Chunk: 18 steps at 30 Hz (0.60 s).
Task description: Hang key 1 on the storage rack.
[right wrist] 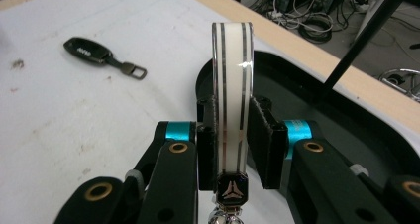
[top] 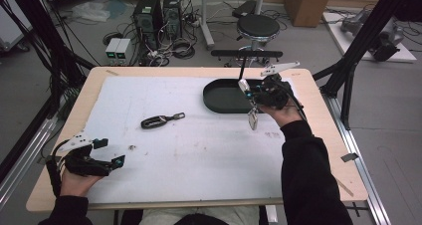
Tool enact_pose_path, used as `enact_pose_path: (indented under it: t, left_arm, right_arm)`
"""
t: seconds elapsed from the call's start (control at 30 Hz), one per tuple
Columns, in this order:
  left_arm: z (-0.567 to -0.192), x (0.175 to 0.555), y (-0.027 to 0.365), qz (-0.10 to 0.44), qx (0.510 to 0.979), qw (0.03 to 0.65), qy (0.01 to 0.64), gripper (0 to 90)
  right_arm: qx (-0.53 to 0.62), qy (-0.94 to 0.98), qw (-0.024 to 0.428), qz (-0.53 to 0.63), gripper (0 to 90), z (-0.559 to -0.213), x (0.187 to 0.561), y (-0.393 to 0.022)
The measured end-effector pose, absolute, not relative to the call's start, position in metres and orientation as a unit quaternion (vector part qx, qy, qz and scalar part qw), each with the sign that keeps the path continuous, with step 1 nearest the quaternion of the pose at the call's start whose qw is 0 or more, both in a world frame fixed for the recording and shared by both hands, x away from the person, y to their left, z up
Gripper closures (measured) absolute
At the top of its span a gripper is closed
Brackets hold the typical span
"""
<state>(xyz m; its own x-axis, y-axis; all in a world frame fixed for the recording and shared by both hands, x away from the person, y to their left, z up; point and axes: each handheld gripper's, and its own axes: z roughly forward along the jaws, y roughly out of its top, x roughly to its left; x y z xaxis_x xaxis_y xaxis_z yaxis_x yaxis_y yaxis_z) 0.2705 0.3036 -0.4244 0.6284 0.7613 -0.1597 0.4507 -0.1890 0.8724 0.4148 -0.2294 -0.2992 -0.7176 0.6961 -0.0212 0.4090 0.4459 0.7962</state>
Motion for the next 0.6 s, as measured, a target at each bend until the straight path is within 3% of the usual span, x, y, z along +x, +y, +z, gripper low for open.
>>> enact_pose_path:
  t: [0.6]
  left_arm:
    - [-0.426, 0.274, 0.303, 0.152, 0.759, 0.489, 0.402, 1.7]
  right_arm:
    - [0.345, 0.818, 0.165, 0.430, 75.2, -0.279, 0.453, -0.220]
